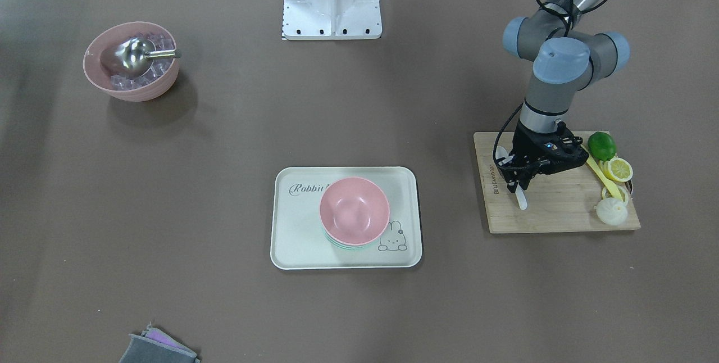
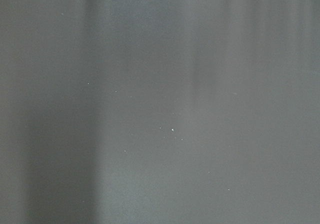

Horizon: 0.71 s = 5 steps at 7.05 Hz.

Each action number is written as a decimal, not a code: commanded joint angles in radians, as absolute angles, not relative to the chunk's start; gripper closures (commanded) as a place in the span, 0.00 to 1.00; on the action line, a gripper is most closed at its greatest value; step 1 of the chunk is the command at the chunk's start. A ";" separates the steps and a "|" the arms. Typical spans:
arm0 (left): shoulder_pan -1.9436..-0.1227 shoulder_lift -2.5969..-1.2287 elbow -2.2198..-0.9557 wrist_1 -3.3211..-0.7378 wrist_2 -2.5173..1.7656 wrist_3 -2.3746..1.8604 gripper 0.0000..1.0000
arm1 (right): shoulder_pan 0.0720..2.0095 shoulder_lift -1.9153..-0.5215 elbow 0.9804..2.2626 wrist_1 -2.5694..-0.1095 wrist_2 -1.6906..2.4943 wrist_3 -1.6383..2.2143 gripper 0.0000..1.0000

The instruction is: Stack pink bowl on green and place spoon

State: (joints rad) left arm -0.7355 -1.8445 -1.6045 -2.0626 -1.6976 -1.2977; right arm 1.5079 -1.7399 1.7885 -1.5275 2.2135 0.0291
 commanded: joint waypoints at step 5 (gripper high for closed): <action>-0.735 -1.867 -1.702 -2.045 -1.686 -1.421 1.00 | 1.508 -1.741 1.778 -1.529 2.221 0.029 0.00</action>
